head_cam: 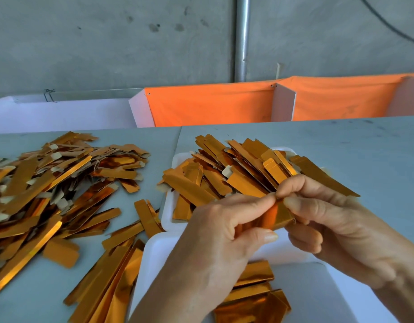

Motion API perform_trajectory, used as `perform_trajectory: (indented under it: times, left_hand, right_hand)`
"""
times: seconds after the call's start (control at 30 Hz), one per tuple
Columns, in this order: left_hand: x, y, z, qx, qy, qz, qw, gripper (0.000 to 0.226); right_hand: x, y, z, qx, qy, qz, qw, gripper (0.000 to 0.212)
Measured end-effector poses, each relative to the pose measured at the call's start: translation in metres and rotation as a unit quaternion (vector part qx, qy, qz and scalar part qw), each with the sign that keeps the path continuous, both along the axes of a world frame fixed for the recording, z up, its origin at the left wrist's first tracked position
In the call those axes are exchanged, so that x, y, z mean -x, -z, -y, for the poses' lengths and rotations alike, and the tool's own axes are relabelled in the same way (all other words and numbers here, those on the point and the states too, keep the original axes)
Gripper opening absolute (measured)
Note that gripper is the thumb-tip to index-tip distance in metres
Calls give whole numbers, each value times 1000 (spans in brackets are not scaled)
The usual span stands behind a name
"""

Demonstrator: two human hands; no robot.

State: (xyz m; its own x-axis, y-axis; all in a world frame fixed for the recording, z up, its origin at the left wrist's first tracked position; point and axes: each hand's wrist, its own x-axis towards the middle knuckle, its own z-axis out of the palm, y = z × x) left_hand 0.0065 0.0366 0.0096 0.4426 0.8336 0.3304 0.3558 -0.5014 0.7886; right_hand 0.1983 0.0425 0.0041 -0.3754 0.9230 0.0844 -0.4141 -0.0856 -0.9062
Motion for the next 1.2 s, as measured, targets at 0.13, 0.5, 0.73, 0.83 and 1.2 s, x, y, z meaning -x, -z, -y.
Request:
perform_trajectory:
  times: [0.13,0.5,0.73,0.83,1.2]
  left_hand:
    - [2,1,-2,23,3,12,1000,43]
    - [7,14,-10,159,-41,-60,985,69]
    - [1,17,-8,152,-35,-132,979,74]
    - [1,17,-9,113,-52,-107,986,56]
    - [-2,19,-9,96,-64,-97,989,48]
  right_hand:
    - [6,6,-1,-3,18,11,1000,41]
    - [15,3,3,-39,178,295,938,19]
    - [-28,17,-19,-106,410,618,663,19]
    - [-27,30,-23,-151,359,688,613,19]
    - [-39,31,-35,-29,475,601,643,37]
